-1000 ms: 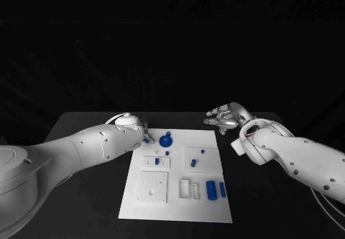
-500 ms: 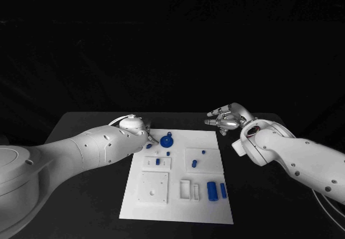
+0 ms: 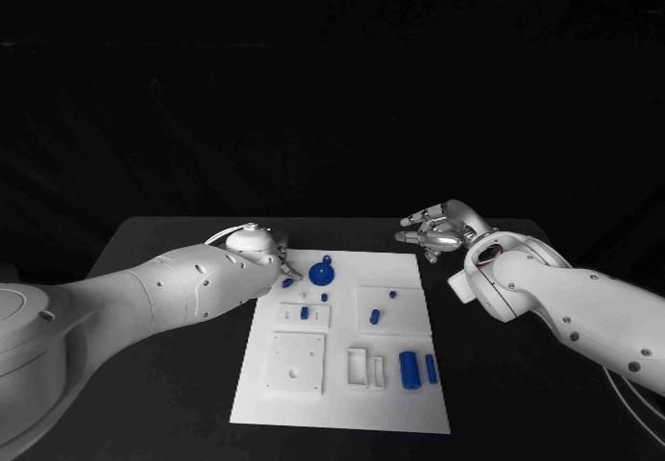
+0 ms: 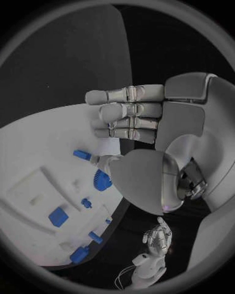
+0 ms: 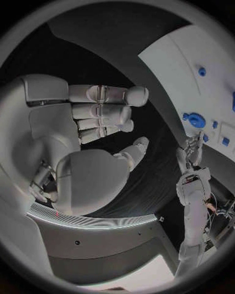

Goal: Assemble the parts on the task board

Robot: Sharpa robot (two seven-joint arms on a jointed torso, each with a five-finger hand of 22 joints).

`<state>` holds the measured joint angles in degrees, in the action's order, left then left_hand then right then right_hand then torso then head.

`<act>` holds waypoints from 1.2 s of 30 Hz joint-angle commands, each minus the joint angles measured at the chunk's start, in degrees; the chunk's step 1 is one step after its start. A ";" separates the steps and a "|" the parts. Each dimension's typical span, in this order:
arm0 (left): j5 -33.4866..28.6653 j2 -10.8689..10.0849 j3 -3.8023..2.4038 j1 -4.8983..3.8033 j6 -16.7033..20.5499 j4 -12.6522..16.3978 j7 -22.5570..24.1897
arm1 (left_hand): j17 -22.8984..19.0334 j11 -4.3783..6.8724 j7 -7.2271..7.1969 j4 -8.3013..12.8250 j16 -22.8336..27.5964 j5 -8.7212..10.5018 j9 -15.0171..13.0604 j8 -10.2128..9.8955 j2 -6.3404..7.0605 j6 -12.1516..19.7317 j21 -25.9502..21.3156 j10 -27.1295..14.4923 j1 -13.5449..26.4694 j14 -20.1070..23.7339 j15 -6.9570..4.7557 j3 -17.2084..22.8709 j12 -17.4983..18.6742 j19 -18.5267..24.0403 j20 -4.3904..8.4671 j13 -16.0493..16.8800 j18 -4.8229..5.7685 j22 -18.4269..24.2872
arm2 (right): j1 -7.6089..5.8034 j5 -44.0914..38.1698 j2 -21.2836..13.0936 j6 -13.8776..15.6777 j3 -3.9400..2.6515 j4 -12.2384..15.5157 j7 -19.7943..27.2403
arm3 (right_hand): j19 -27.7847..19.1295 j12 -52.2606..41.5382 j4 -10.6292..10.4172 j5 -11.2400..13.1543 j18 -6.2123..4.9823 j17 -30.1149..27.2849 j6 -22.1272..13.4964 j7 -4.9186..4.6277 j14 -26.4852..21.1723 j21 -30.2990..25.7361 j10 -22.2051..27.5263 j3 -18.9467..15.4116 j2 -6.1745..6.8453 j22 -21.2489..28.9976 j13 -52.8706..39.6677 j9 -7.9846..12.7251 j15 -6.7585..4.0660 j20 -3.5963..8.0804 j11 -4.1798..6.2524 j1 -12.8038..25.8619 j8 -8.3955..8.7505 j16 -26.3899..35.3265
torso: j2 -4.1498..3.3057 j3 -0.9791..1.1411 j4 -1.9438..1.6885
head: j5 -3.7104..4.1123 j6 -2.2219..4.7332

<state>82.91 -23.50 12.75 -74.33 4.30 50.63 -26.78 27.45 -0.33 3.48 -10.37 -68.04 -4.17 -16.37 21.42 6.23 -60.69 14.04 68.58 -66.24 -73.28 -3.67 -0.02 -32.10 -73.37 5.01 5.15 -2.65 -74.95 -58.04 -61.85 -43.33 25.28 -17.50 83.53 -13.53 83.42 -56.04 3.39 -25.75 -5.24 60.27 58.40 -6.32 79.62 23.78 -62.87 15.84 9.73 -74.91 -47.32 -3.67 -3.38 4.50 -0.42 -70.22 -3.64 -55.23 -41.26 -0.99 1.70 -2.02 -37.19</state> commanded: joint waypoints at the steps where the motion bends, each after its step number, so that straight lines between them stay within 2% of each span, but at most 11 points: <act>1: -5.12 -1.38 0.37 1.00 0.91 0.68 1.69 | -0.65 -0.27 0.53 0.03 1.23 -0.37 10.84 -4.81 -0.37 0.07 -0.78 0.10 0.12 0.11 0.54 0.07 1.18 0.26 -0.68 -0.67 -0.04 -0.81 | 0.05 -0.04 -0.13 -0.65 -0.03 0.14 0.23 | -0.42 -0.23 -0.06 -0.33 -0.68 -0.09 -0.02 -0.19 -0.57 -0.29 0.47 0.25 -0.08 -2.49 0.08 0.06 0.02 -0.09 0.04 0.66 0.07 0.01 | 0.09 0.01 -0.11 | 0.09 0.09; 4: -8.66 -3.01 -0.21 0.84 1.83 2.46 2.96 | -0.95 -0.22 0.46 1.63 1.46 -2.80 11.17 -6.39 -1.78 -1.16 -1.31 1.07 -0.55 -0.15 0.49 -0.73 3.04 -0.06 -0.69 -1.06 -0.06 -0.91 | 0.07 -0.01 -0.28 -0.60 -0.03 0.17 0.24 | -0.42 -0.23 -0.06 -0.33 -0.68 -0.09 -0.02 -0.19 -0.57 -0.29 0.47 0.25 -0.08 -2.49 0.08 0.06 0.02 -0.09 0.04 0.66 0.07 0.01 | 0.10 -0.01 -0.11 | 0.11 0.24; 5: -9.64 -3.54 -0.47 0.78 1.97 3.12 3.34 | -1.02 -0.28 0.50 2.30 1.49 -3.14 11.31 -7.65 -2.22 -1.77 -1.54 1.33 -0.73 -0.12 0.52 -1.24 4.13 -0.09 -0.70 -1.11 -0.05 -0.94 | 0.08 0.00 -0.33 -0.58 -0.03 0.18 0.24 | -0.42 -0.23 -0.06 -0.33 -0.68 -0.09 -0.02 -0.19 -0.57 -0.29 0.47 0.25 -0.08 -2.49 0.08 0.06 0.02 -0.09 0.04 0.66 0.07 0.01 | 0.07 -0.03 -0.08 | 0.08 0.30; 6: -10.59 -4.07 -0.70 0.72 2.10 3.80 3.71 | -1.14 -0.48 0.58 3.18 1.53 -3.23 11.51 -10.38 -2.89 -2.99 -2.05 2.16 -1.04 0.12 0.78 -1.97 6.43 -0.01 -0.79 -1.09 -0.04 -0.97 | 0.09 0.00 -0.37 -0.56 -0.03 0.19 0.24 | -0.42 -0.23 -0.06 -0.33 -0.68 -0.09 -0.02 -0.19 -0.57 -0.29 0.47 0.25 -0.08 -2.49 0.08 0.06 0.02 -0.09 0.04 0.66 0.07 0.01 | 0.10 -0.03 -0.11 | 0.08 0.33; 10: -13.51 -5.98 -1.70 0.50 2.62 6.33 4.72 | -1.28 -0.59 0.88 2.84 1.53 -3.26 11.49 -13.83 -2.42 -3.75 -2.38 2.43 -1.13 0.19 0.75 -1.80 7.87 -0.15 -0.90 -1.05 -0.08 -1.02 | 0.13 0.01 -0.50 -0.51 -0.03 0.21 0.25 | -0.42 -0.23 -0.06 -0.33 -0.68 -0.09 -0.02 -0.19 -0.57 -0.29 0.47 0.25 -0.08 -2.49 0.08 0.06 0.02 -0.09 0.04 0.66 0.07 0.01 | 0.11 -0.05 -0.11 | -0.05 0.42; 13: -14.47 -7.05 -2.20 0.41 2.87 7.66 5.05 | -1.38 -0.65 1.02 1.93 1.55 -3.10 11.30 -15.85 -1.40 -4.26 -2.56 2.58 -1.14 0.23 0.77 -1.30 8.35 -0.23 -0.94 -1.04 -0.14 -1.03 | 0.16 0.01 -0.58 -0.50 -0.03 0.21 0.24 | -0.42 -0.23 -0.06 -0.33 -0.68 -0.09 -0.02 -0.19 -0.57 -0.29 0.47 0.25 -0.08 -2.49 0.08 0.06 0.02 -0.09 0.04 0.66 0.07 0.01 | 0.10 -0.08 -0.13 | -0.15 0.43; 15: -14.85 -7.60 -2.40 0.37 2.80 8.27 5.11 | -1.40 -0.73 1.14 1.06 1.55 -2.84 11.19 -16.42 -0.68 -4.14 -2.65 2.58 -0.88 0.22 0.82 -1.04 8.51 -0.27 -0.96 -1.04 -0.14 -1.03 | 0.18 0.02 -0.61 -0.51 -0.03 0.21 0.23 | -0.39 -0.25 -0.17 -0.35 -0.67 -0.06 -0.01 -0.19 -0.56 -0.26 0.45 0.25 -0.09 -2.50 0.08 0.06 0.01 -0.08 0.04 0.73 0.07 -0.02 | 0.06 -0.08 -0.08 | -0.29 0.55; 19: -15.25 -8.39 -2.61 0.33 2.17 9.08 4.94 | -1.41 -0.75 1.15 0.21 1.52 -2.81 11.02 -16.72 -0.35 -4.25 -2.74 2.60 -0.73 0.23 0.83 -0.79 8.64 -0.31 -0.97 -1.03 -0.15 -1.03 | 0.23 0.03 -0.65 -0.57 -0.03 0.20 0.20 | -0.39 -0.25 -0.17 -0.35 -0.67 -0.06 -0.01 -0.19 -0.56 -0.26 0.45 0.25 -0.09 -2.50 0.08 0.06 0.01 -0.08 0.04 0.73 0.07 -0.02 | -0.01 -0.10 0.00 | -0.38 0.57; 25: -15.20 -9.04 -2.70 0.32 1.45 9.93 4.32 | -1.40 -0.72 1.10 -0.41 1.48 -2.93 10.90 -16.75 -0.53 -4.44 -2.73 2.63 -0.65 0.21 0.81 -0.52 8.67 -0.35 -0.96 -1.02 -0.15 -1.06 | 0.30 0.06 -0.73 -0.62 -0.03 0.18 0.17 | -0.39 -0.25 -0.17 -0.35 -0.67 -0.06 -0.01 -0.19 -0.56 -0.26 0.45 0.25 -0.09 -2.50 0.08 0.06 0.01 -0.08 0.04 0.73 0.07 -0.02 | -0.06 -0.06 0.03 | -0.51 0.58; 27: -14.84 -9.16 -2.71 0.32 0.65 10.20 3.92 | -1.38 -0.63 0.98 -0.34 1.41 -3.05 10.82 -16.66 -0.82 -4.80 -2.70 2.83 -0.79 0.13 0.75 -0.48 8.59 -0.41 -0.92 -1.00 -0.16 -1.06 | 0.33 0.07 -0.74 -0.68 -0.03 0.19 0.16 | -0.39 -0.25 -0.17 -0.35 -0.67 -0.06 -0.01 -0.19 -0.56 -0.26 0.45 0.25 -0.09 -2.50 0.08 0.06 0.01 -0.08 0.04 0.73 0.07 -0.02 | -0.06 -0.04 0.03 | -0.51 0.61; 36: -11.81 -8.80 -2.70 0.32 -3.19 10.46 2.20 | -1.35 -0.41 0.66 3.42 1.30 -4.01 10.96 -17.08 -4.00 -6.28 -2.60 3.30 -2.68 0.24 0.62 -2.47 8.98 -0.28 -0.79 -1.04 0.02 -1.07 | 0.38 0.08 -0.76 -0.83 -0.03 0.18 0.11 | -0.39 -0.25 -0.17 -0.35 -0.67 -0.06 -0.01 -0.19 -0.56 -0.26 0.45 0.25 -0.09 -2.50 0.08 0.06 0.01 -0.08 0.04 0.73 0.07 -0.02 | -0.08 0.00 0.12 | -0.56 0.52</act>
<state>69.49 -32.52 9.97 -74.15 4.52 60.91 -23.53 26.09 -0.64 4.11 -7.19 -66.77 -7.92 -5.47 4.44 2.59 -66.67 11.61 71.55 -69.02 -73.07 -3.04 -2.45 -23.42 -73.40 4.18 4.11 -2.64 -74.92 -57.70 -61.79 -44.08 25.23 -17.51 83.62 -13.56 83.42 -56.04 3.40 -25.75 -5.24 60.24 58.40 -6.32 79.62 23.70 -62.87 15.84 9.49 -74.91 -47.32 -3.67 -3.38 4.50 -0.42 -69.98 -3.64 -55.23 -41.33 -1.03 1.76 -2.57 -36.63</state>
